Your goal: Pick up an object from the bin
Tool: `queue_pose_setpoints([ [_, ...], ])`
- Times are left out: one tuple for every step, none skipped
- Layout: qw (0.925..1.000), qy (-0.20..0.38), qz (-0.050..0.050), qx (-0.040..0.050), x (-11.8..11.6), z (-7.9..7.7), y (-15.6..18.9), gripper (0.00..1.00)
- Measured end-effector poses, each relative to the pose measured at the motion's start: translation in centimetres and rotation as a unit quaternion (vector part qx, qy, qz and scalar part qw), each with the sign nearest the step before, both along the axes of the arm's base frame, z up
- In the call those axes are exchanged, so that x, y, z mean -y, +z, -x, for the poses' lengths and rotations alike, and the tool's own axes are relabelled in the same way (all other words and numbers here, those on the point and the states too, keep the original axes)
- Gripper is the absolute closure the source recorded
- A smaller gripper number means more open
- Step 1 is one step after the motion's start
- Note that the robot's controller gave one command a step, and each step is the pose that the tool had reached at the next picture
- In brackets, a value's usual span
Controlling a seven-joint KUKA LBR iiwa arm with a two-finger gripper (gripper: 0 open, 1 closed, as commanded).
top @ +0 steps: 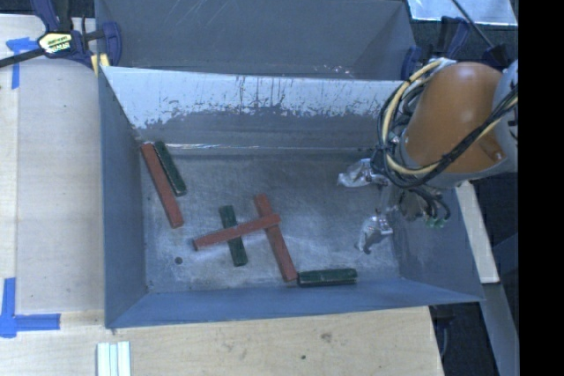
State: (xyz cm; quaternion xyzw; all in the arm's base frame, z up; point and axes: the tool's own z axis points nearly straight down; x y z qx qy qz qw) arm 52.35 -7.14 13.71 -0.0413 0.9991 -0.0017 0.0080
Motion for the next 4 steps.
queue_pose_setpoints([
  [0.9985,-0.053,-0.002,-0.0093,-3.4,2.3,1.2,0.0],
  [0.9968,-0.08,-0.002,-0.0047,-5.2,1.8,-0.5,0.0],
  [0.998,0.062,-0.001,-0.0081,-6.3,1.6,-2.7,0.0],
  [0.9991,-0.043,-0.001,-0.0061,-12.2,1.8,-5.7,1.0],
])
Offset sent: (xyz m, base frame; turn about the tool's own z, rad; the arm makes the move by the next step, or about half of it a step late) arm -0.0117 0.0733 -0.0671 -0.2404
